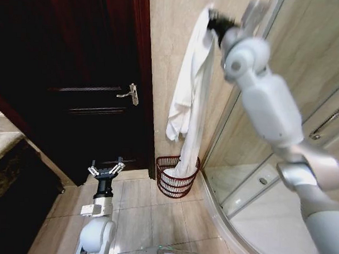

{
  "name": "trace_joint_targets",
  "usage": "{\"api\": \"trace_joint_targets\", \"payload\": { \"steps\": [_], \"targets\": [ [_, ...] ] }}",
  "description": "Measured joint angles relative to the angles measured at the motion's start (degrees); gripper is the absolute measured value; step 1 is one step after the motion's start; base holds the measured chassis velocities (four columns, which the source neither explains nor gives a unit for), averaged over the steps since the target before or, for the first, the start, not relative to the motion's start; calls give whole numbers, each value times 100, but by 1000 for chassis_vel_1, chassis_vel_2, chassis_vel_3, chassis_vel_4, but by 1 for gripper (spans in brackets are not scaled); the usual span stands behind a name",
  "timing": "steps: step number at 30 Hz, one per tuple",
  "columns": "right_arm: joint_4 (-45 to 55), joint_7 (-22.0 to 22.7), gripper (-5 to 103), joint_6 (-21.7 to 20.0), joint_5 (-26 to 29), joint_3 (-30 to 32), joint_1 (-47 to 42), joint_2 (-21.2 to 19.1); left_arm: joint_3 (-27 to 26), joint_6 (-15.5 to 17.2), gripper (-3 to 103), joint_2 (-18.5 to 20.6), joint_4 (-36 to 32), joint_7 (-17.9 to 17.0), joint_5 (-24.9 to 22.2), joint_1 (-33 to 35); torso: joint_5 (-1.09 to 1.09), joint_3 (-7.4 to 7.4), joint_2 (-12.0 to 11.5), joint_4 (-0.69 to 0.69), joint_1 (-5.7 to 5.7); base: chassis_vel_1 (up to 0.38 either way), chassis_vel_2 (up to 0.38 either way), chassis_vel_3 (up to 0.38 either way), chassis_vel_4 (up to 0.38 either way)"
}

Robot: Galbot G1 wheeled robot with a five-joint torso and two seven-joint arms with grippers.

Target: Discard the used towel into the hamper.

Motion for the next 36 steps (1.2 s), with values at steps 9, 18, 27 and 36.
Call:
{"api": "trace_joint_targets", "payload": {
  "steps": [9,18,27,36],
  "targets": [
    [131,-79,2,182,-195,193,-667,-9,17,20,100,-4,48,-2,32,-23,-2,-132,-227,1,-100,0,0,0,0],
    [459,-64,2,426,-311,409,-1534,-169,19,1,100,-16,151,-2,42,-19,-2,-287,-506,0,-221,0,0,0,0],
    [315,-50,2,693,-512,385,-1952,-42,25,9,100,39,170,-3,14,48,-2,-411,-722,1,-312,0,0,0,0],
    [267,-133,2,948,-1009,403,-2743,28,47,-42,100,-7,328,-5,3,-2,0,-551,-972,0,-420,0,0,0,0]
  ]
}}
